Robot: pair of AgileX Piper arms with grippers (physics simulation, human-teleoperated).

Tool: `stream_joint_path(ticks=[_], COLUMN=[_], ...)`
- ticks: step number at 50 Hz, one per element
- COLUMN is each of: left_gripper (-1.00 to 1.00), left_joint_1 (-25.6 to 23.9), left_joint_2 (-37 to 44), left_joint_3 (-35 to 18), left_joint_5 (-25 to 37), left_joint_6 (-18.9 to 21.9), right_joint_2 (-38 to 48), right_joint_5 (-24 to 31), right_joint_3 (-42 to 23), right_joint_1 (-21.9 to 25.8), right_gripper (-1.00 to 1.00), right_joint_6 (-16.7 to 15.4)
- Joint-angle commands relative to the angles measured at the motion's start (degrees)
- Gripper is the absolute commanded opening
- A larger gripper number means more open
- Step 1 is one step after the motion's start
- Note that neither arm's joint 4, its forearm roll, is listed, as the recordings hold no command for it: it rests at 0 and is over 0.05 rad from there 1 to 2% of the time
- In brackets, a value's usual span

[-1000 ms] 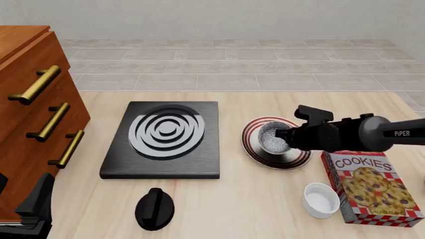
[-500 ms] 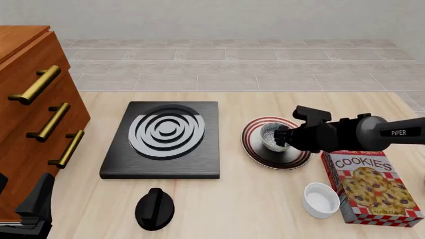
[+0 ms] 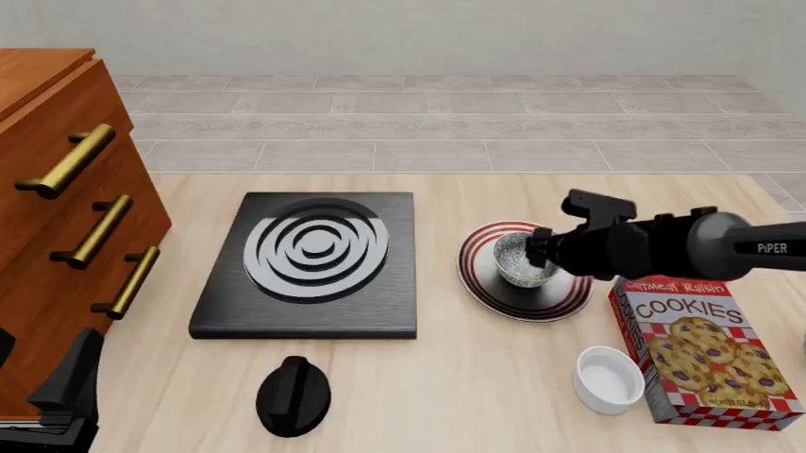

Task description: Pick the akita bowl next to the ramekin and place it on the plate.

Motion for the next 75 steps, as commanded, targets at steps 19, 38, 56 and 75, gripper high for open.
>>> stream_joint_path(ticks=[19,38,56,75], left_gripper=[1.00,1.00,1.00,1.00], left_joint_1=[-0.01,0.00,-0.01,-0.01], left_joint_2=[0.00,0.00,0.00,0.00], left_joint_3=[0.00,0.00,0.00,0.00], left_joint_5=[0.00,0.00,0.00,0.00], left_joint_6=[0.01,0.01,0.00,0.00], right_joint_2=[-5.93,-11.43,-16.09,-21.38], right_joint_5=[3.36,5.22,6.22,8.12], right_joint_3=[-0.50,0.92,2.82,3.32], right_joint_1=[-0.80,-0.27,0.00,-0.44], right_gripper=[1.00,1.00,1.00,1.00], right_joint_6=[-0.64,-0.86,-0.73,-1.28])
